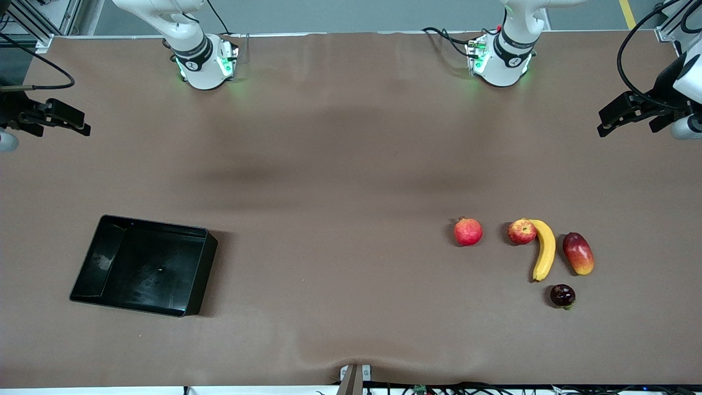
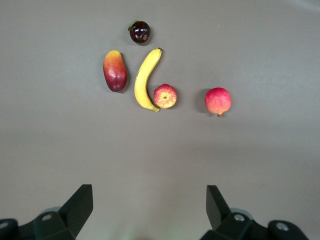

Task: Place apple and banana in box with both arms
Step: 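Move the left gripper toward the fruit cluster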

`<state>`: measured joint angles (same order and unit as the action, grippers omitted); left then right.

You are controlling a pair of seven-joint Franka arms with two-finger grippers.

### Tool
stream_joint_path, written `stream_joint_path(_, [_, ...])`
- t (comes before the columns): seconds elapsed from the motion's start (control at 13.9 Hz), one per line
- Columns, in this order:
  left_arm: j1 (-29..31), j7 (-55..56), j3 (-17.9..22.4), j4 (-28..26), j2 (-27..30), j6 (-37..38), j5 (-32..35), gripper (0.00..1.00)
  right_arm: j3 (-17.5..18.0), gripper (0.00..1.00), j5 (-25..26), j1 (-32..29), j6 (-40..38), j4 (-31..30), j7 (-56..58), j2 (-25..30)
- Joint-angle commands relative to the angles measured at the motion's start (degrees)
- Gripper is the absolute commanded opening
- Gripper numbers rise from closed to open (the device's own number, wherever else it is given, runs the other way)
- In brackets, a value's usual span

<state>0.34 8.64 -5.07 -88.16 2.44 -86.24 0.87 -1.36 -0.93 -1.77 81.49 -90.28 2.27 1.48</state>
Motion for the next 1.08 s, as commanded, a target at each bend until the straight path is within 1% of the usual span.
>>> stream_joint_path(0.0, [0.63, -0.73, -0.3, 1.32, -0.6, 1.24, -1.31, 1.0, 0.04, 1.0, 1.02, -0.17, -0.28, -0.16, -0.25, 0.89])
stream_joint_path(0.22, [0.72, -0.73, -0.21, 1.41, -0.77, 1.16, -1.22, 1.0, 0.04, 1.0, 0.93, 0.1, -0.28, 0.02, -0.25, 0.81])
stream_joint_path(0.36, [0.72, -0.9, -0.21, 1.32, -2.09, 1.16, -1.13, 1.0, 0.13, 1.0, 0.93, 0.01, -0.37, 0.02, -0.25, 0.81])
stream_joint_path(0.43, [0.72, -0.99, -0.12, 0.8, -2.79, 1.16, -0.87, 1.0, 0.13, 1.0, 0.93, 0.1, -0.46, 0.02, -0.34, 0.81])
stream_joint_path(0.57, [0.8, -0.99, -0.12, 0.62, -6.12, 0.72, -0.61, 1.0, 0.13, 1.0, 0.93, 0.1, -0.46, 0.02, -0.25, 0.81])
stream_joint_path(0.72, [1.77, 0.14, -0.03, -1.57, -7.98, -2.95, -0.69, 1.0, 0.04, 1.0, 0.85, -0.17, -0.55, 0.02, -0.25, 0.81])
stream_joint_path(0.86, [1.77, 0.67, -0.03, -6.74, -8.16, -9.71, -0.87, 1.0, 0.04, 1.0, 0.93, -0.17, -0.63, 0.02, -0.25, 0.81])
stream_joint_path(1.0, [1.77, 4.52, -0.12, -12.19, -9.03, -18.04, -0.87, 1.0, 0.04, 1.0, 0.85, -0.25, -0.63, -0.16, -0.25, 0.81])
